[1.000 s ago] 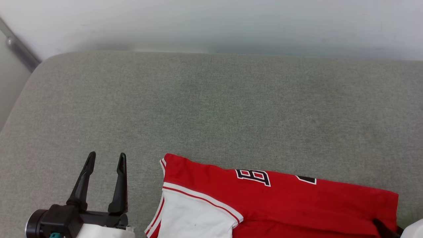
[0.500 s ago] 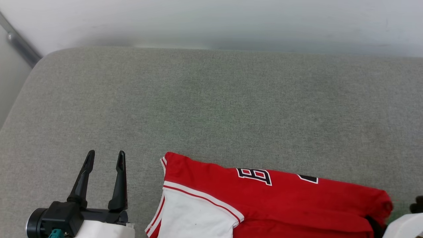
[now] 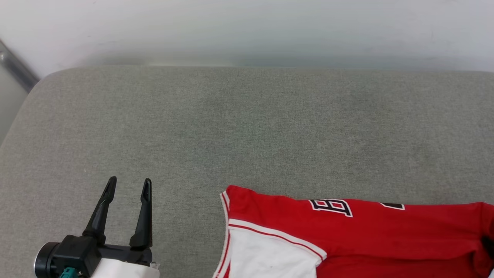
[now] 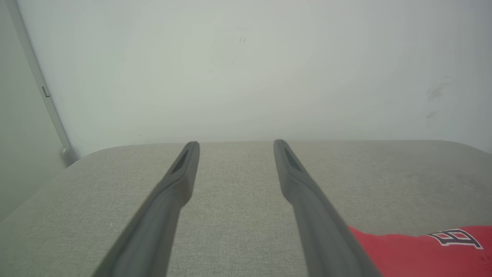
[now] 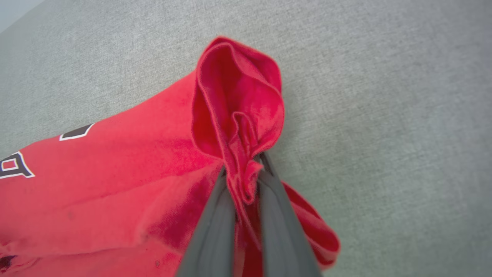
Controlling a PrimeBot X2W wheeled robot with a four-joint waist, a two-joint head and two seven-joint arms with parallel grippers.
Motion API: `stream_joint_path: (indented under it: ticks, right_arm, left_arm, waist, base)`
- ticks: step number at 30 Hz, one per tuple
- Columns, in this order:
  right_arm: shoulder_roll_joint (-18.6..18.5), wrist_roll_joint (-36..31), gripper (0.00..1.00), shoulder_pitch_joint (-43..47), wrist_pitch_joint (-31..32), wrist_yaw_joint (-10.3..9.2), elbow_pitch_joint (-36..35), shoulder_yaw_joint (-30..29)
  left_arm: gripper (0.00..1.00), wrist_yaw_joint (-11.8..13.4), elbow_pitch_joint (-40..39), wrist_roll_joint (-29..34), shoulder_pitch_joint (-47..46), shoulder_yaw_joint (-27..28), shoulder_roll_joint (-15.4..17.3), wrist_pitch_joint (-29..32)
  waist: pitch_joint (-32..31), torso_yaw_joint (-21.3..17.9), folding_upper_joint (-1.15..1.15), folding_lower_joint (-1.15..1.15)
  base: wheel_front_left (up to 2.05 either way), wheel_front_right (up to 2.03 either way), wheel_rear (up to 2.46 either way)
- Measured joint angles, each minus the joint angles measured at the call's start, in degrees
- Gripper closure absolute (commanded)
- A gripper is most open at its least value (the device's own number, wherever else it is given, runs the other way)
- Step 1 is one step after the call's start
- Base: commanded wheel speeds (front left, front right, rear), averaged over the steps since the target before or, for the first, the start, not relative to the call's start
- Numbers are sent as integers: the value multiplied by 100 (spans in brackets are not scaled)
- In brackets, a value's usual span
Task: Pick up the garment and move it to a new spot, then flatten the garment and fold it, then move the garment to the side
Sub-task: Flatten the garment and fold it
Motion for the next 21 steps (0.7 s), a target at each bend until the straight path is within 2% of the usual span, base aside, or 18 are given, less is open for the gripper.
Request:
stream_joint_path:
  ticks: [4, 10, 16, 21]
  right_arm:
    - [-45, -71, 100, 1, 57, -1, -73, -52]
    - [70, 68, 100, 174, 375, -2, -668, 183]
    - [386, 333, 100, 626, 1100, -2, -1585, 627]
    - [828, 388, 100, 957, 1683, -3, -2318, 1101]
  left_arm:
    - [0, 0, 21, -16, 17, 5, 9, 0]
    - [0, 0, 44, -69, 95, -24, -29, -1]
    - [0, 0, 86, -94, 169, -76, -102, -8]
    - [0, 0, 114, -111, 252, -109, -135, -8]
  waist:
    - [-59, -20, 0, 0]
    - [-210, -43, 0, 0]
    - [-423, 10, 0, 0]
    - [-540, 112, 0, 0]
  base:
    - [0, 0, 0]
    - [0, 0, 0]
    - [0, 0, 0]
    - [0, 0, 0]
